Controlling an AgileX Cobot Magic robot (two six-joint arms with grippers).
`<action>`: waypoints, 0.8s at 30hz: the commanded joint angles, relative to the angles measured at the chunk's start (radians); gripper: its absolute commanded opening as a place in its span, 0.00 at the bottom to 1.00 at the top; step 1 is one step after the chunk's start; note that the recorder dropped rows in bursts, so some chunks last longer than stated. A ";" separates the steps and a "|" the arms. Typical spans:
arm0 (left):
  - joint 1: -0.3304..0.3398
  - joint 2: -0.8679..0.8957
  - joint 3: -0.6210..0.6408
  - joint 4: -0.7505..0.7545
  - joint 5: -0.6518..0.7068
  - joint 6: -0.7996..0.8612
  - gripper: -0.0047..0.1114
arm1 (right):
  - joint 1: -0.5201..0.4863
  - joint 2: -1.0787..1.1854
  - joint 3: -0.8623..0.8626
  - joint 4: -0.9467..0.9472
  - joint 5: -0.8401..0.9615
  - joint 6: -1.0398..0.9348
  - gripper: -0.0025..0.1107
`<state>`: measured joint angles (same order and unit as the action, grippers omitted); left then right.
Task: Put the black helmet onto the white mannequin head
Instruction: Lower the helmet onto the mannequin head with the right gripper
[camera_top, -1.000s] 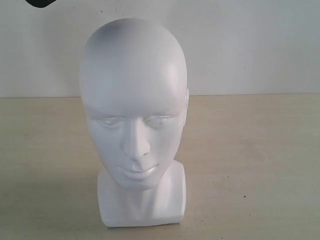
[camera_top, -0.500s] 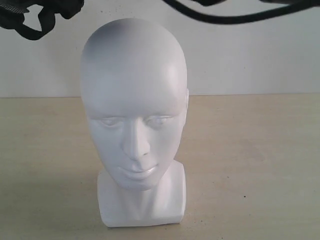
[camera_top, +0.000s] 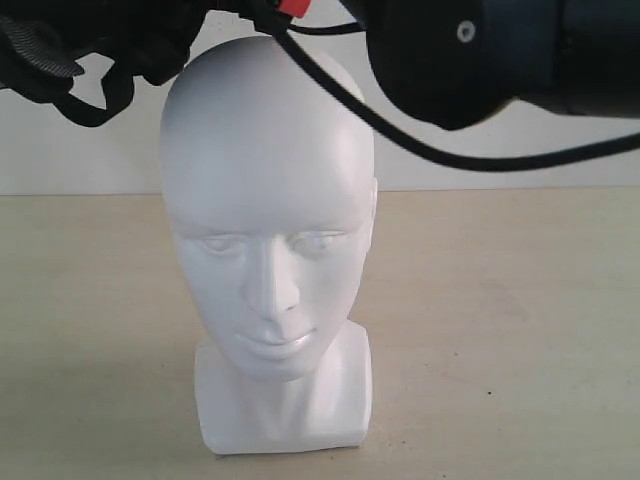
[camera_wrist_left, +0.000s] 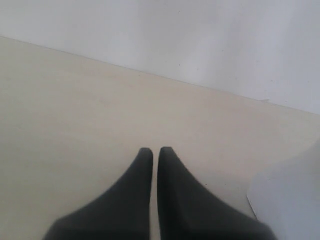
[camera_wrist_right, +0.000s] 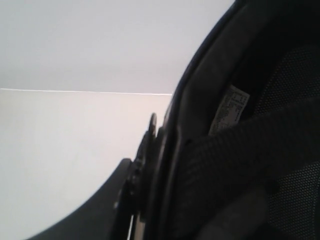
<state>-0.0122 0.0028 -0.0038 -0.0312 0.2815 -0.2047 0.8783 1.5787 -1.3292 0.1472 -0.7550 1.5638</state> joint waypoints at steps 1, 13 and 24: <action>-0.009 -0.003 0.004 -0.002 -0.003 0.004 0.08 | -0.001 -0.051 0.037 0.020 -0.212 -0.005 0.02; -0.009 -0.003 0.004 -0.002 -0.003 0.004 0.08 | -0.001 -0.110 0.200 0.069 -0.274 -0.005 0.02; -0.009 -0.003 0.004 -0.002 -0.003 0.004 0.08 | -0.001 -0.151 0.297 0.112 -0.375 -0.030 0.02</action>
<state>-0.0122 0.0028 -0.0038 -0.0312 0.2815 -0.2047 0.8783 1.4710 -1.0359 0.2518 -0.9914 1.5480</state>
